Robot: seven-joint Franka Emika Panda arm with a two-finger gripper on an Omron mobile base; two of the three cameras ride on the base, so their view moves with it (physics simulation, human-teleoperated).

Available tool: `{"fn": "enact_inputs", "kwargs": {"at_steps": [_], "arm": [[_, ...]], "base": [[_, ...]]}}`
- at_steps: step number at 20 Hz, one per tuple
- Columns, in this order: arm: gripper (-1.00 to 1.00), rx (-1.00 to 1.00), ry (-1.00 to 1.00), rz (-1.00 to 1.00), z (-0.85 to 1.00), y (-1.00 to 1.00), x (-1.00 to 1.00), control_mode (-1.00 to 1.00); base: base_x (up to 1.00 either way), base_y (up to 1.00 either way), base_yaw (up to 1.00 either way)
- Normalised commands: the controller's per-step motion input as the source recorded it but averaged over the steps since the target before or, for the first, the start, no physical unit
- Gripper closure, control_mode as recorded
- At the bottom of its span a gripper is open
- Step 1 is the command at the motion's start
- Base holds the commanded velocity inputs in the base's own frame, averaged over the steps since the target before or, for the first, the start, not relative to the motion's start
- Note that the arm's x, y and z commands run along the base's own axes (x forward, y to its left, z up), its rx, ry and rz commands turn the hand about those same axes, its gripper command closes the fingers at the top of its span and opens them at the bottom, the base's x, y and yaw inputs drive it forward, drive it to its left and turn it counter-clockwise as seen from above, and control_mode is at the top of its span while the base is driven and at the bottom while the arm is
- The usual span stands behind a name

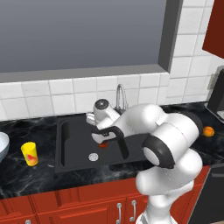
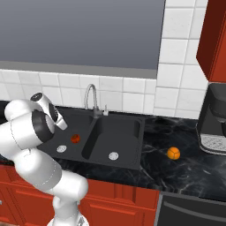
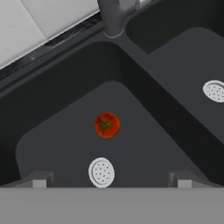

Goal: Remove the tomato and orange from the sink. Then move the bowl and cup from the counter to the sink for washing.

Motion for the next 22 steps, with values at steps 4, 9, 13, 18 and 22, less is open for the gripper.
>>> {"fn": "enact_inputs", "kwargs": {"at_steps": [4,9,13,18,22], "arm": [[-1.00,0.00,0.00,-0.02,-0.12,0.00,0.05,-1.00],[-1.00,0.00,0.00,-0.01,-0.15,0.00,0.05,-1.00],[-1.00,0.00,0.00,0.00,-0.15,0.00,0.07,-1.00],[-1.00,0.01,0.00,-0.01,-0.16,0.00,0.06,-1.00],[-1.00,0.00,0.00,-0.01,-0.15,0.00,0.06,-1.00]], "base": [[0.00,0.00,0.00],[0.00,0.00,0.00],[0.00,0.00,0.00],[0.00,0.00,0.00],[0.00,0.00,0.00]]}}
